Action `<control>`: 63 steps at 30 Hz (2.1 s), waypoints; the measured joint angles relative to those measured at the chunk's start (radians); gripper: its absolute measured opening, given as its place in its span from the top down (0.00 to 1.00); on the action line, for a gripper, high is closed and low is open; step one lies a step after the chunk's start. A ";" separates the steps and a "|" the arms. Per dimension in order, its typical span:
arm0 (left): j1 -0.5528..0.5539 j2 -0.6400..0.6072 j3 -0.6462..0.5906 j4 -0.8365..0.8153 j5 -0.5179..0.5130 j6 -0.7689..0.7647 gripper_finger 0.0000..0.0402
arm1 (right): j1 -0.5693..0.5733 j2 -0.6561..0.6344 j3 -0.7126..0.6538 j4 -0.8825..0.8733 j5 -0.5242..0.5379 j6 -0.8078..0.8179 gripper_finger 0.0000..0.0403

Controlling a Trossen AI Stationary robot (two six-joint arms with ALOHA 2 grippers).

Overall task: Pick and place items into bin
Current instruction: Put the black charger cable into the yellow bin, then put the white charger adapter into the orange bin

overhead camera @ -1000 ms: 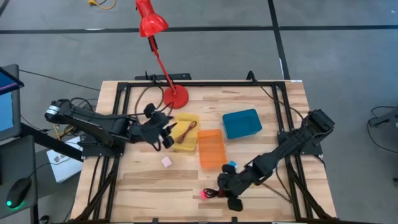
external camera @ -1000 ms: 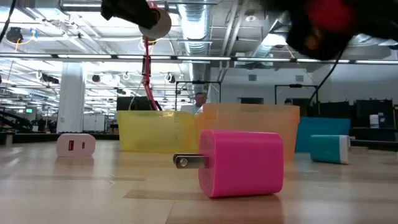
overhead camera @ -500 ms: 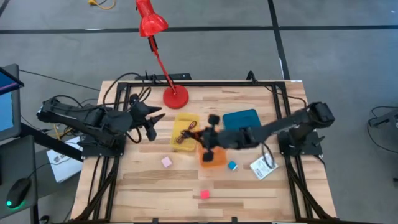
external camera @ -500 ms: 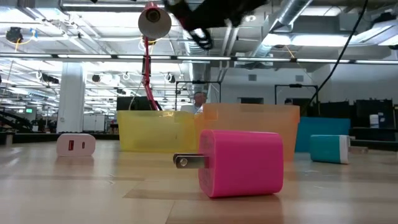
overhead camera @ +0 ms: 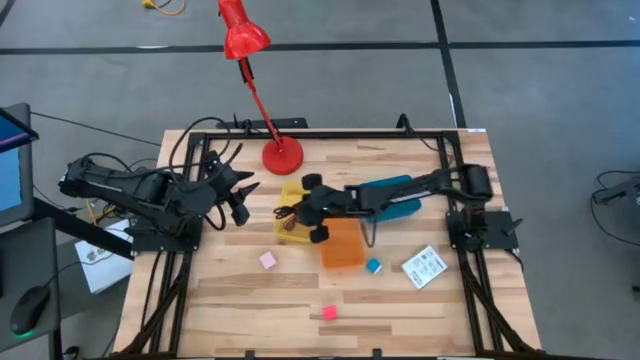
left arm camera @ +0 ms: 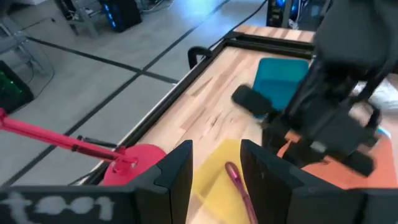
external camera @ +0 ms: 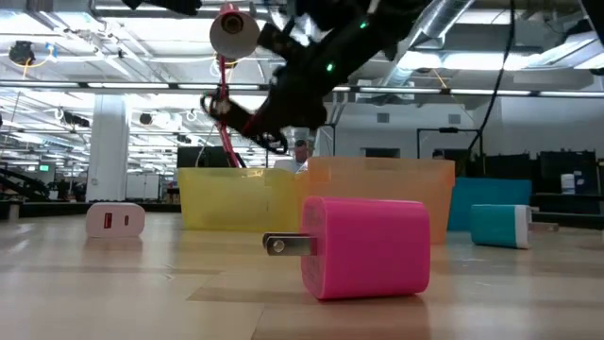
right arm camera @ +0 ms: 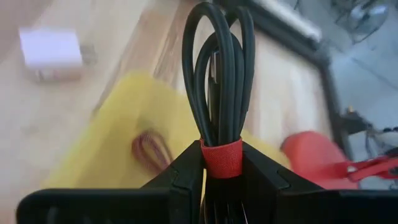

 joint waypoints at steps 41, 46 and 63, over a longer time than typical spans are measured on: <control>-0.002 0.007 -0.020 -0.164 0.124 -0.193 0.69 | 0.049 0.224 0.444 -0.557 0.163 -0.007 0.49; -0.012 0.014 -0.102 -0.191 0.297 -0.189 0.69 | 0.110 0.158 0.445 -0.586 0.162 0.016 0.52; -0.170 0.208 -0.324 0.038 0.600 -0.021 0.70 | 0.306 -0.148 0.446 -0.916 0.161 0.467 0.56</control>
